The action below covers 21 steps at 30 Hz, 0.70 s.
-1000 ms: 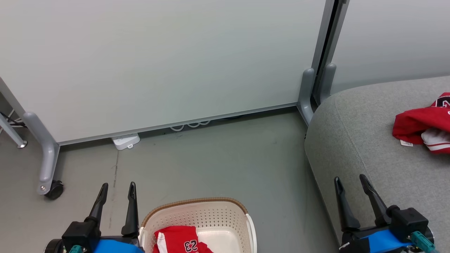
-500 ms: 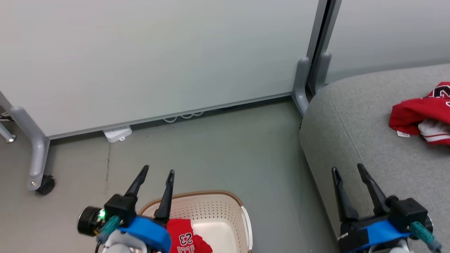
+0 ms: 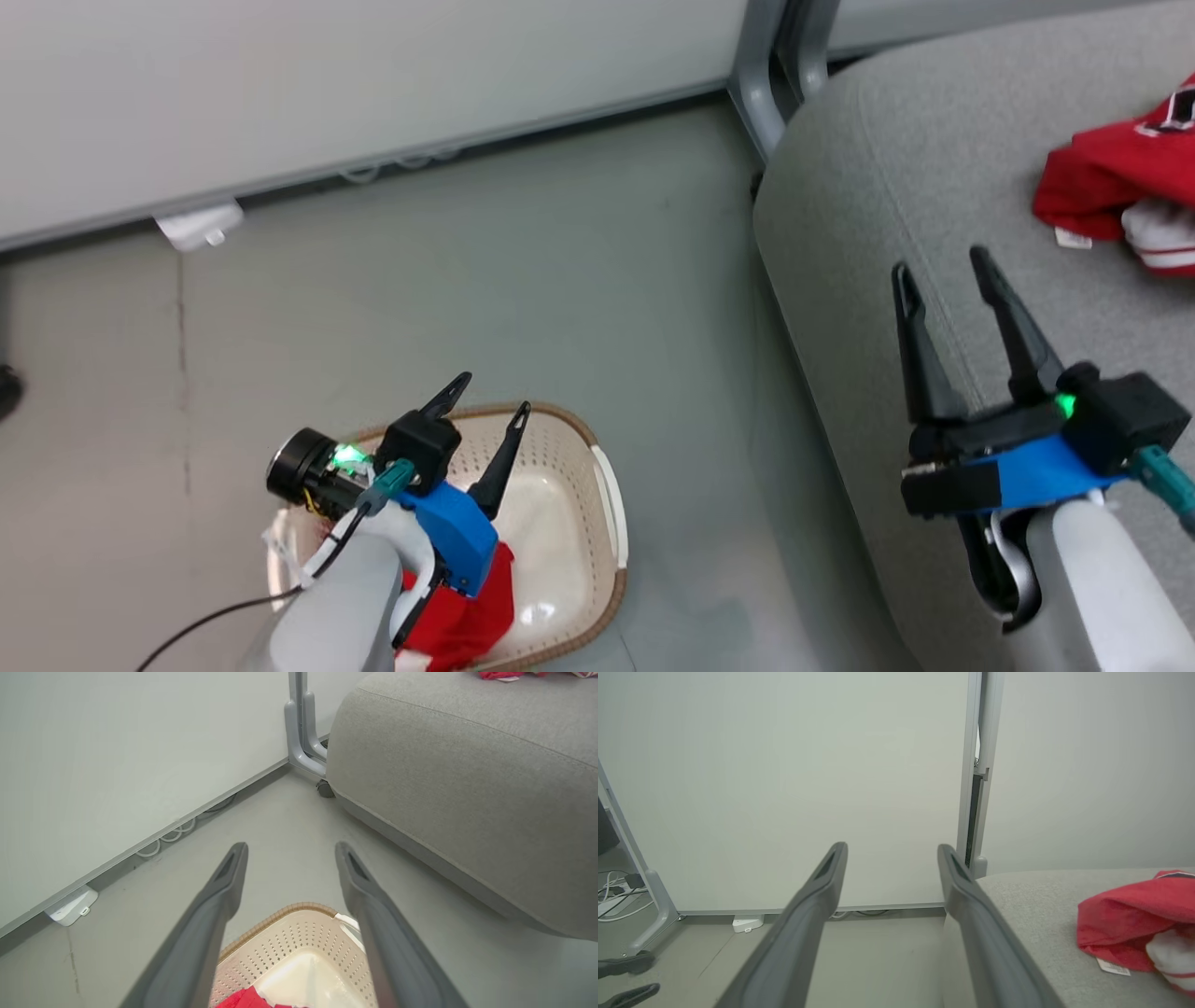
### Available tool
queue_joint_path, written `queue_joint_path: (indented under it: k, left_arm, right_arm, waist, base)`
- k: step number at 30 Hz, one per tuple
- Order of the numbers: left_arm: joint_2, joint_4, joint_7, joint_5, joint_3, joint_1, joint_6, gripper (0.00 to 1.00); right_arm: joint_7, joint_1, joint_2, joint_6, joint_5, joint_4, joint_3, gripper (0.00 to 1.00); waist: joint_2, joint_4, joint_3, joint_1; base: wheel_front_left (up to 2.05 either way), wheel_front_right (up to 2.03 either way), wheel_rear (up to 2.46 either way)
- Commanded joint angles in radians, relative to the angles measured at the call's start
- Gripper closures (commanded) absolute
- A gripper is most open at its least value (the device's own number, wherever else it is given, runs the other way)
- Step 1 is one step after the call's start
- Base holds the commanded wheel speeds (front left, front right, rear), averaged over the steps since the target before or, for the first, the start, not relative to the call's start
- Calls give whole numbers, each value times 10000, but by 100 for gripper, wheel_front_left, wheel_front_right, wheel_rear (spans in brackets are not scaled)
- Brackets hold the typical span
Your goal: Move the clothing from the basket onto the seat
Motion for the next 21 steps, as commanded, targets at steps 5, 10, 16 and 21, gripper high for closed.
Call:
queue_joint_path:
  k: [5,10,16,21]
  left_arm:
    - [325,1302,-30,-145,-1001,-1205,-38,0]
    - [524,2537,-30,-241,-1914,-2194,-39,0]
    - [652,3813,68,-231,-2991,-3160,-38,0]
    - [891,4578,505,-255,-3777,-3833,-38,0]
  right_arm:
    - [-1,-957,-17,-7,16,-323,-39,0]
    - [-1,-1654,-3,-7,29,-583,-40,0]
    - [-1,-2316,88,-7,60,-795,29,0]
    - [-1,-2800,150,-9,48,-986,91,0]
  waist:
    - [0,-503,1873,-2]
    - [0,-670,2972,-2]
    - [0,-912,4142,-2]
    - [0,-1081,5012,-2]
  base:
    - [0,0,0]
    - [0,0,0]
    - [0,0,0]
    - [0,0,0]
